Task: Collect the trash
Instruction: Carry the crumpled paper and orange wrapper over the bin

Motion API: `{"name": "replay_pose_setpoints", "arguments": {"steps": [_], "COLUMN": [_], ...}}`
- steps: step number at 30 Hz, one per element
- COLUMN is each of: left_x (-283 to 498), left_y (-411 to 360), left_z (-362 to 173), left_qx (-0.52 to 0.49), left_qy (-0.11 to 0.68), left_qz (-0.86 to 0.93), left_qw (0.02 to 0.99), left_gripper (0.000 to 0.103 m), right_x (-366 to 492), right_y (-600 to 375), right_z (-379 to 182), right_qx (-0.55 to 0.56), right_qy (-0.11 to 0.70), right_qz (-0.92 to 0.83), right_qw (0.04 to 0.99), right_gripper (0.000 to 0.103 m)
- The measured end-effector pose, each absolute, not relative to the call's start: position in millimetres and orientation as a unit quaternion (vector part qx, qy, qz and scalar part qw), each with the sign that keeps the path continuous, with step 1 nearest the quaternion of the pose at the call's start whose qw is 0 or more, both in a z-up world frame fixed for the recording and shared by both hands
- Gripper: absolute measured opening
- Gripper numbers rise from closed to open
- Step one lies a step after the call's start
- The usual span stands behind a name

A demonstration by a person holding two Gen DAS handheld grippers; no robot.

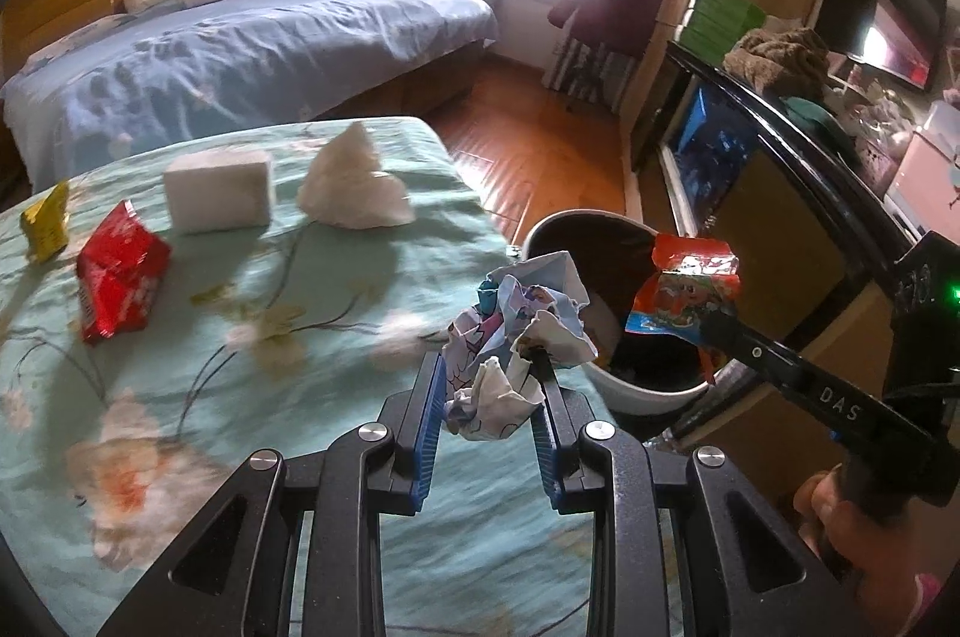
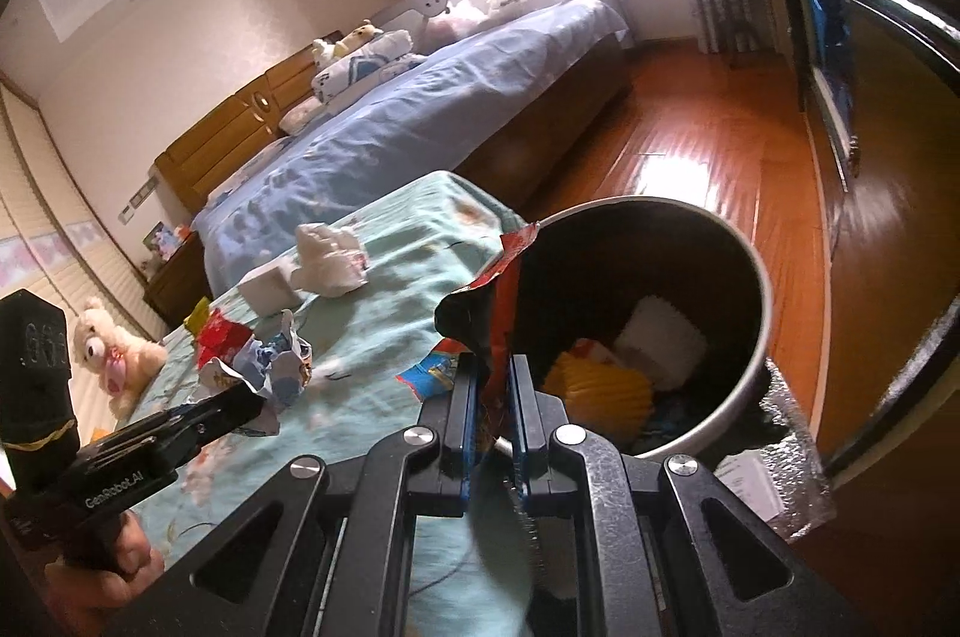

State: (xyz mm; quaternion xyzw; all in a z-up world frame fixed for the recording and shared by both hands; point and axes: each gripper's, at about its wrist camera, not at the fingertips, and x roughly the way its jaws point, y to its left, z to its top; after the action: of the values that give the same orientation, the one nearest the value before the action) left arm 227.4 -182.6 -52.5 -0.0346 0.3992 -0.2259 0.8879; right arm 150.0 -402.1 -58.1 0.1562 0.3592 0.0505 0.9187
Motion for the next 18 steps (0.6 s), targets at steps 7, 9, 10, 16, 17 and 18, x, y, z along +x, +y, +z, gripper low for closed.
{"name": "replay_pose_setpoints", "arguments": {"steps": [7, 9, 10, 16, 17, 18], "left_x": [236.8, 239.7, 241.9, 251.8, 253.4, 255.5], "left_y": [-206.0, -211.5, -214.2, -231.9, -234.0, -236.0], "left_z": [-55.5, -56.3, -56.9, -62.0, -63.1, -64.1], "left_qx": [-0.019, -0.016, -0.014, -0.003, -0.002, -0.001], "left_qy": [0.400, 0.401, 0.401, 0.405, 0.405, 0.406], "left_qz": [-0.239, -0.241, -0.242, -0.246, -0.246, -0.247], "left_qw": [0.885, 0.884, 0.883, 0.881, 0.880, 0.880], "left_gripper": [0.026, 0.026, 0.026, 0.026, 0.026, 0.026], "right_x": [151.5, 152.5, 152.0, 154.5, 155.2, 155.9], "right_y": [-416.4, -420.2, -422.0, -430.5, -432.0, -433.0], "right_z": [-62.6, -63.9, -64.7, -66.8, -67.0, -67.1], "right_qx": [0.156, 0.154, 0.153, 0.148, 0.146, 0.145], "right_qy": [0.360, 0.362, 0.362, 0.365, 0.365, 0.365], "right_qz": [0.037, 0.032, 0.030, 0.019, 0.017, 0.016], "right_qw": [0.919, 0.919, 0.919, 0.919, 0.919, 0.920], "right_gripper": [0.009, 0.009, 0.009, 0.009, 0.009, 0.009]}}
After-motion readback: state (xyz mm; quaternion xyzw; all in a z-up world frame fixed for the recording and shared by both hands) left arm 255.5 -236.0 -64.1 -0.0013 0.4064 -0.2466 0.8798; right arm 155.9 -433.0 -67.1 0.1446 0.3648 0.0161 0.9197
